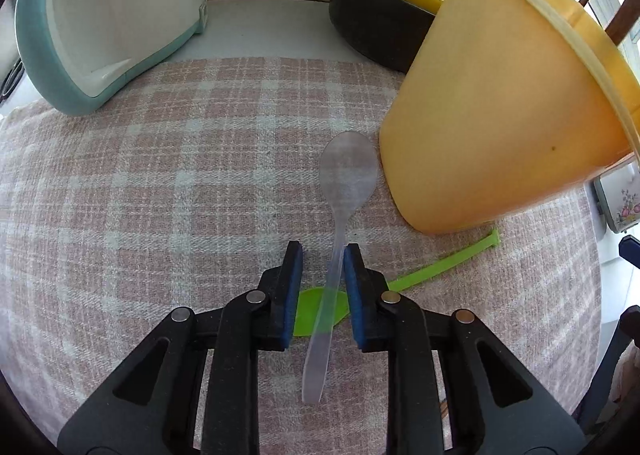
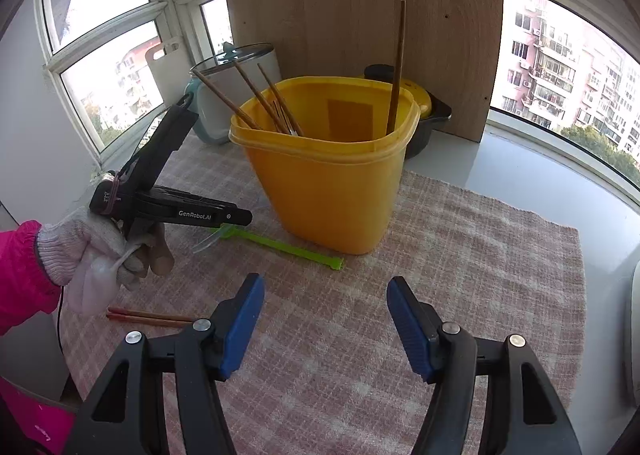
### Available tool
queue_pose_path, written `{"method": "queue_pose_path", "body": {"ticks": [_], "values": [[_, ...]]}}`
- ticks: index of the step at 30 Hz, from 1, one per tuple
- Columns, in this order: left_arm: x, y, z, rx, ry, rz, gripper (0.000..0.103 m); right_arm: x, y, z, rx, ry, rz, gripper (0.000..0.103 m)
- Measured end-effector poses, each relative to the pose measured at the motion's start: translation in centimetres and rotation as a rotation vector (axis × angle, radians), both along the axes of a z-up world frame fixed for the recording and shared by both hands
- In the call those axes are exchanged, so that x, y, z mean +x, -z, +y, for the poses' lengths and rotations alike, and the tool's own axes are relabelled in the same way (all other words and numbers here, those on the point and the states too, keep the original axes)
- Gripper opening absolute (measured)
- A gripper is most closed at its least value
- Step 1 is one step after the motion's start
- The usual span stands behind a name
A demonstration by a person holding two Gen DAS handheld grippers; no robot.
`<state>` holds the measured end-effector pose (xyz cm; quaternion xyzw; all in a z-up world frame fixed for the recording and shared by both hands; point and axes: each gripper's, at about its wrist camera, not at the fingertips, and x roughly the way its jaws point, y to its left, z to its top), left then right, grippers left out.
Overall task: Organize utensils
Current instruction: 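Move the left tool to the clear plastic spoon and grasp its handle, then grasp the green plastic spoon handle with the right tool while the left tool holds the clear spoon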
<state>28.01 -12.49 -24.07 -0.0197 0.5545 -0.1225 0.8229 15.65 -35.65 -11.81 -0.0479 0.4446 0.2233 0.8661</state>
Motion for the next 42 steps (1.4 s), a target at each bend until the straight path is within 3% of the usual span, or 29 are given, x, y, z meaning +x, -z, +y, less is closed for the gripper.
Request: {"method": "queue_pose_path", "body": {"ticks": [3,13,26,30,38,42], "values": [[0.2,0.2,0.6,-0.005,-0.019,0.007,0.006,0.4,0.4,0.8,-0.026,-0.046,0.010,0.066],[-1.5,0.1,4.1,-0.028,-0.050,0.029,0.006,2.4,2.5,7.2,-0.151,-0.319,0.037,0.046],[-6.8,-0.4,9.1,-0.067,-0.089,0.062,0.006,4.7,6.4,16.4,-0.342,-0.629,0.067,0.046],[-8.0,-0.4,10.1,-0.080,-0.103,0.073,0.006,5.1,8.1,17.7,-0.401,-0.674,0.078,0.046],[-9.3,-0.7,11.4,-0.096,-0.114,0.080,0.006,6.4,9.7,18.7,-0.422,-0.671,0.114,0.045],[-9.3,-0.8,11.5,-0.096,-0.108,0.081,0.006,6.7,10.2,19.5,-0.410,-0.667,0.161,0.028]]}}
